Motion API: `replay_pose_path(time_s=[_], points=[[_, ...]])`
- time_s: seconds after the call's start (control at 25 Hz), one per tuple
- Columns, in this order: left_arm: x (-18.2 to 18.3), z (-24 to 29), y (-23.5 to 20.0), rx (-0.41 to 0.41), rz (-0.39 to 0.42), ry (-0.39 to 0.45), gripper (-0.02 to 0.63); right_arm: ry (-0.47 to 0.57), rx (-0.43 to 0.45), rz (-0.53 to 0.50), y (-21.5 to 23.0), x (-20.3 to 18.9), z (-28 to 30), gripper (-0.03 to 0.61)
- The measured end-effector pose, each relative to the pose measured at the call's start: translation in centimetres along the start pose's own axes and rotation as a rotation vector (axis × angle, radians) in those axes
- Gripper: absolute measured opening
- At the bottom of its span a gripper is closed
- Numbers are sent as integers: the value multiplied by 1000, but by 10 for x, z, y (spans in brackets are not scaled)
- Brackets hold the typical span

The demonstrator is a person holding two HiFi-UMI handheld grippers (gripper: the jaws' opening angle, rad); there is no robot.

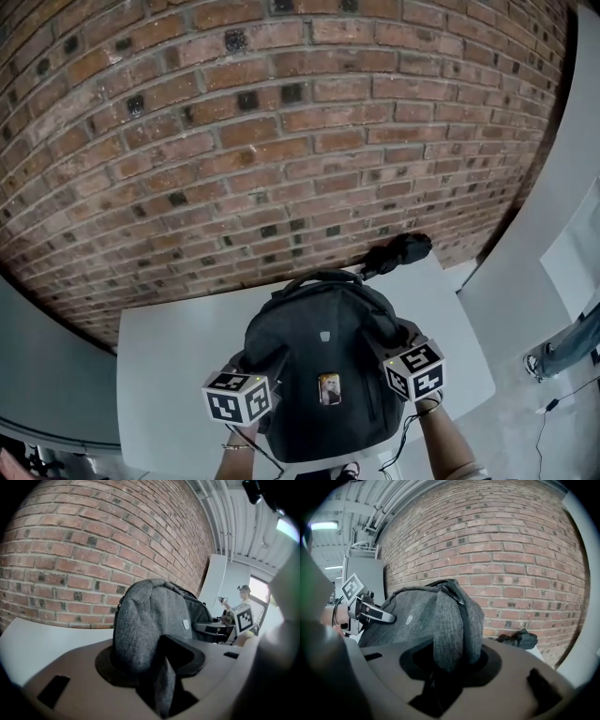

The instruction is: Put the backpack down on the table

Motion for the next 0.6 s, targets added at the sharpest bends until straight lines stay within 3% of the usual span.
replay_pose_path(time_s=[0.6], points=[[-12,62,-21,28,-24,-89,212,-56,-19,54,34,-29,44,127]])
Point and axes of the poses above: the fingertips, and each gripper's own axes: z forward along the fingers, y to its right, x out of its top, the point moved 7 cm from there along -z, backward along the fingers, and after that the axes turned 14 degrees about x, right-handed, at the moved point
